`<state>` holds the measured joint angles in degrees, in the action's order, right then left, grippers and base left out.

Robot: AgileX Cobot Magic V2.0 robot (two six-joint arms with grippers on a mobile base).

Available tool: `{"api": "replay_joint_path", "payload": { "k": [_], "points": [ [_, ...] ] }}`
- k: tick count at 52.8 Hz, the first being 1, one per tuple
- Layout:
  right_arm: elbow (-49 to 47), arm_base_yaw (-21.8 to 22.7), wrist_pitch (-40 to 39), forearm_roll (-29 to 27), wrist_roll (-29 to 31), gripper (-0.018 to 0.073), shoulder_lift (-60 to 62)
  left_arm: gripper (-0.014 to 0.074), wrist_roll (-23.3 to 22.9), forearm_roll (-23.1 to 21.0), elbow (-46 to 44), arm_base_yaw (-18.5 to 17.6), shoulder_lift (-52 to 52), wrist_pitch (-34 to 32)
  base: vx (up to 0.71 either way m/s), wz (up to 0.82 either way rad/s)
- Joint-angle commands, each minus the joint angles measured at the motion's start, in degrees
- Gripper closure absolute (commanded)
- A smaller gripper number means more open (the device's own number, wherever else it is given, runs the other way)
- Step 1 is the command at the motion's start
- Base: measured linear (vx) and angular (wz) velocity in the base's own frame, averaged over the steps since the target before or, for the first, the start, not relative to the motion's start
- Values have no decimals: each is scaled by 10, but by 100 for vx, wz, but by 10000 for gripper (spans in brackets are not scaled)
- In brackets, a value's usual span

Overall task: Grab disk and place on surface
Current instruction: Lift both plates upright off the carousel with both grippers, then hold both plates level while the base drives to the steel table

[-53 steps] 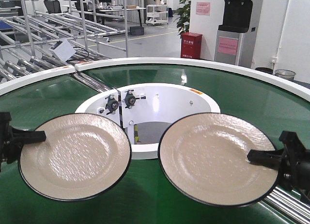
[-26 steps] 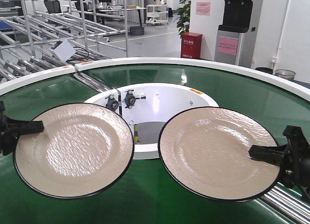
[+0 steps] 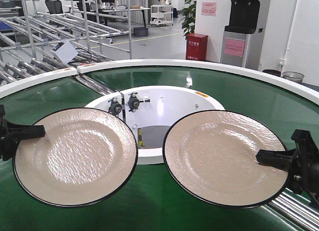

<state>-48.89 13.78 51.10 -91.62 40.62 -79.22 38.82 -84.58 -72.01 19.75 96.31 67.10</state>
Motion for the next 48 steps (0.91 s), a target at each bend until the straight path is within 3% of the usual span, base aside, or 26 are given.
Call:
{"api": "replay_joint_path", "payload": {
  "k": [1,24,48],
  "points": [
    [-19,2,34,-64,-2,568,23,604,-12,-85,-17,-3,-30,50,0,0],
    [-19,2,34,-64,-2,568,23,604,-12,-85,-17,-3,-30,50,-3,-13],
    [-19,2,29,-63,-2,568,23,604,-12,-85,-17,-3,-30,50,-11,-49]
  ]
}}
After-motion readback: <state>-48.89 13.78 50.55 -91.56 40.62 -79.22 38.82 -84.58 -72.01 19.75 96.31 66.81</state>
